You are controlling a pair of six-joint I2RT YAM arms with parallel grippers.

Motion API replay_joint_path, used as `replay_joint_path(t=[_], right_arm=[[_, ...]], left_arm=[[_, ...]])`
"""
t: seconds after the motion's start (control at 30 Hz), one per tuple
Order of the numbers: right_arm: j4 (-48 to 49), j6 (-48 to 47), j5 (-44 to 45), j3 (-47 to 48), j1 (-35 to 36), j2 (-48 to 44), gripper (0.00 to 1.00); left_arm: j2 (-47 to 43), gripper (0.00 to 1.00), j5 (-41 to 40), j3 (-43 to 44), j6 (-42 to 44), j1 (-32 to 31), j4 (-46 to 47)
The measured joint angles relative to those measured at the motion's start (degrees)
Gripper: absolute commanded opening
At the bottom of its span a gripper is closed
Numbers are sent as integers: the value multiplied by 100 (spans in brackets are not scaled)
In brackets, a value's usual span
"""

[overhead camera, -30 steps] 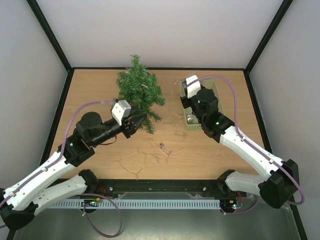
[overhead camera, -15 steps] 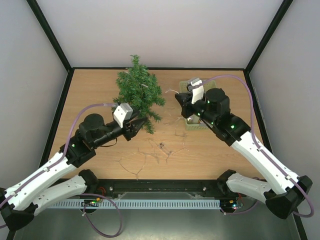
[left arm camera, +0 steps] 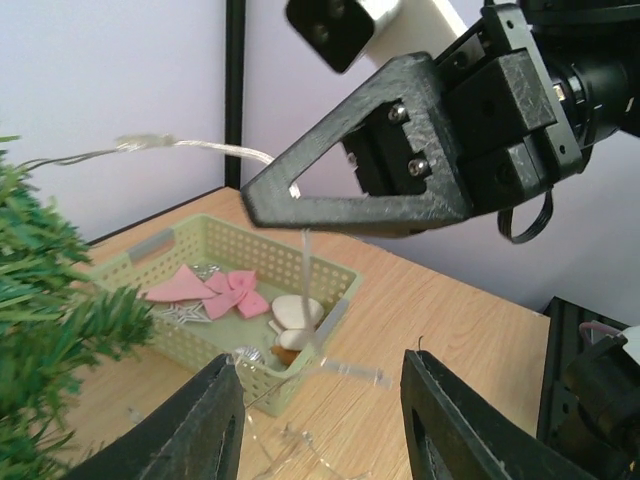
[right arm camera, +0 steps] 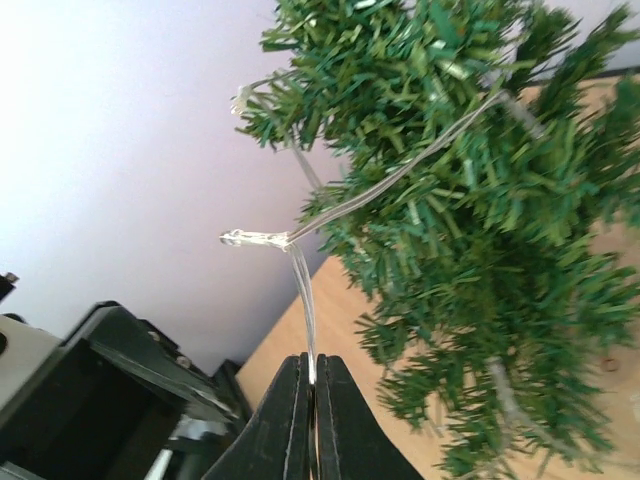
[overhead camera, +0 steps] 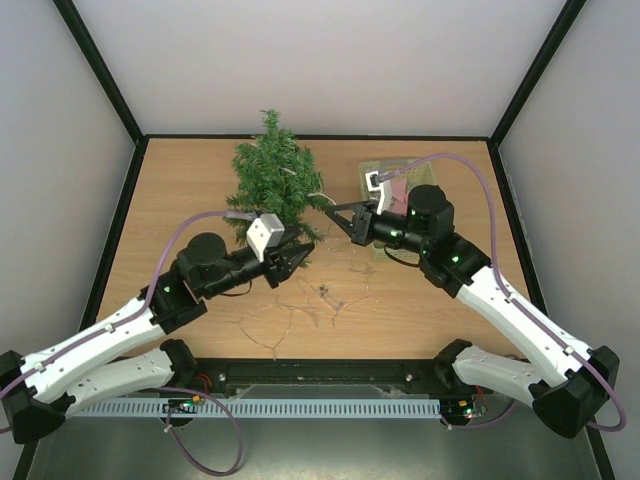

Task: Decorate the small christmas tree
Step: Wrap the decoration item around the Christmas tree.

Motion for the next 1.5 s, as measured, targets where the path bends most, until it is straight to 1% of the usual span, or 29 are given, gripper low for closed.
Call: replay_joint_path(t=[0.13,0.27,0.43,0.63,0.83,0.9,0.93,1.0,1.07,1.13,1.2,1.33,1.43,1.5], right_arm=[[398,503,-184,-184,101,0,2],[807,852,-295,-269,166,-2,2],[1147,1147,-332,-321,229,-2,2],[1344,1298,-337,-387,284,0,2],[1360,1283,-334,-389,299,0,2],[1360,1270,-334,-389,310,0,2],[1360,1266,-334,-389,315,0,2],[1357,1231,-332,-389,319,0,9],[1342,1126,-321,-389,319,0,20],[1246,861,-249,-389,319,-20,32],[1027,411,-111,-404,319,-118,39],[691,-870,267,-730,319,-710,42],[623,-2177,577,-1353,319,-1408,43],[592,-2885,809,-1692,319,-1648,43]], left_arm=[[356,46,-85,7,46,-205,310],[713,46,-173,98,164,-273,385],[876,46,-293,157,304,-280,520],[890,35,-407,166,398,-280,603],[890,14,-444,188,411,-286,614],[887,4,-442,210,413,-295,619],[885,3,-442,219,402,-297,619],[885,2,-424,229,404,-304,608],[881,2,-420,245,374,-304,601],[861,2,-437,262,341,-304,573],[815,2,-479,284,280,-304,544],[675,2,-546,293,98,-304,444],[595,2,-555,293,-72,-302,393],[549,2,-553,293,-168,-302,356]])
